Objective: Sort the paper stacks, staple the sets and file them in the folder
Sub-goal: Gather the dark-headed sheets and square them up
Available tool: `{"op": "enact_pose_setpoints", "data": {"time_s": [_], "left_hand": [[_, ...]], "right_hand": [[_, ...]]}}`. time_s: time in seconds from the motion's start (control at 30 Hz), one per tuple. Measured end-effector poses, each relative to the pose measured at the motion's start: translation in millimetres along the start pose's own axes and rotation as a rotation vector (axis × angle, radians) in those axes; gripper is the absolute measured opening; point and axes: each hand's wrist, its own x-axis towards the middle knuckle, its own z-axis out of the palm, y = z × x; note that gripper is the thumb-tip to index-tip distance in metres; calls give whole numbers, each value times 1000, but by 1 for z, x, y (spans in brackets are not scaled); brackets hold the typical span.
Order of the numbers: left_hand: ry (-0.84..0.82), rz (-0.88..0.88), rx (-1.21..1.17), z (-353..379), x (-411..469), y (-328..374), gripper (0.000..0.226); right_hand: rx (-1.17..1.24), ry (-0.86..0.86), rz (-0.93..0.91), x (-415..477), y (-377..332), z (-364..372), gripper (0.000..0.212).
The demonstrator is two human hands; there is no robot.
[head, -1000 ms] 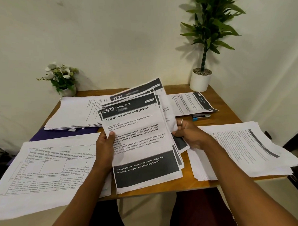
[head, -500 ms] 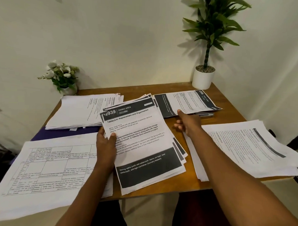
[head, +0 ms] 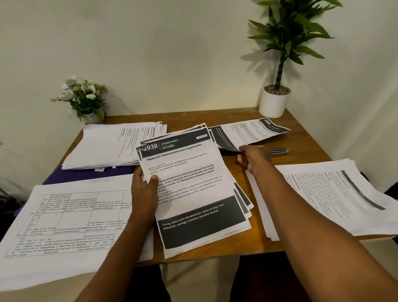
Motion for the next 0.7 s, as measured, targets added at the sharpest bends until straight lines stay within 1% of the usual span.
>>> {"op": "enact_pose_setpoints", "data": {"time_s": [0.13,0.2,0.27,0.37,0.47,0.57,0.67,0.7], "left_hand": [[-5,10,2,0,-1,1,43],[2,10,9,1,-3,3,42],[5,10,13,2,-4,3,41],[9,8,19,1,-5,5,42],[5,-4,4,0,-5,5,42],[1,-11,4,1,-6,8,39],[-4,-32,-16,1,-6,9,37],[-5,-42,-26,1,-6,9,36]], "right_hand": [[-10,3,-62,-7,-3,-9,17],[-4,-24,-94,-11,-6,-15,14],[-59,-28,-168,-12,-6,-23,12],[-216,25,-309,-13,-6,-37,15],[-234,23,-399,-10,-4,-48,17],[-221,7,-408,-7,1,-55,17],[-191,-22,-369,-9,7,-58,5],[-174,-36,-366,-11,8,-58,4]]}}
